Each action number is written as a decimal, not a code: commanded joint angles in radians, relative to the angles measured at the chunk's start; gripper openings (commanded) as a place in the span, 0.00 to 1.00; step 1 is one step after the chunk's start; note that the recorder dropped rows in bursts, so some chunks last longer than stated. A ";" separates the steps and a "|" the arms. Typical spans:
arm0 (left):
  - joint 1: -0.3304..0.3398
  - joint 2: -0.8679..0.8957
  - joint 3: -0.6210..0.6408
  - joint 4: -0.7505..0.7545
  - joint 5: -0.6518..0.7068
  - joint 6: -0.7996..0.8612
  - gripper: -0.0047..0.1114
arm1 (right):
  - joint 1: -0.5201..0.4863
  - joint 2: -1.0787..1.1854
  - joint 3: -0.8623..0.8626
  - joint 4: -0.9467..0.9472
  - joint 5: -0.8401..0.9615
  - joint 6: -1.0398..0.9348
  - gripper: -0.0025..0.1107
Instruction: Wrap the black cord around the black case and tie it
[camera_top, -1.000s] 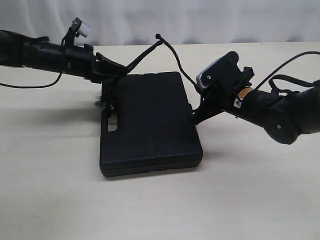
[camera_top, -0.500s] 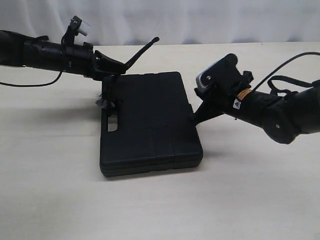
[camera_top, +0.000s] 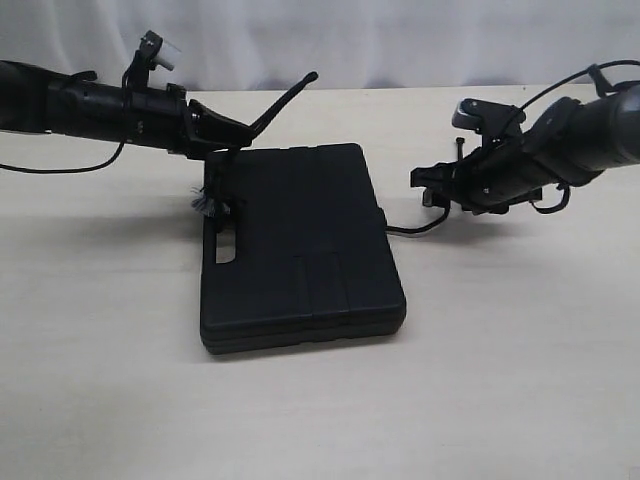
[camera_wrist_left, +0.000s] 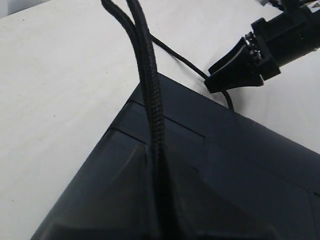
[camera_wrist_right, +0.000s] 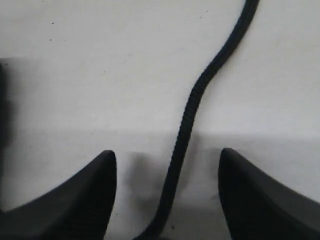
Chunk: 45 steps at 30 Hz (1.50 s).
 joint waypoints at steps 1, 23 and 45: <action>-0.003 -0.003 -0.006 -0.012 0.015 -0.004 0.04 | -0.003 0.056 -0.062 0.000 0.051 0.013 0.47; -0.052 -0.003 -0.006 -0.015 -0.009 0.029 0.04 | -0.003 0.044 -0.023 0.679 0.102 -0.902 0.06; -0.058 -0.003 -0.006 0.020 -0.050 -0.218 0.04 | -0.003 -0.072 0.119 1.092 0.512 -1.635 0.06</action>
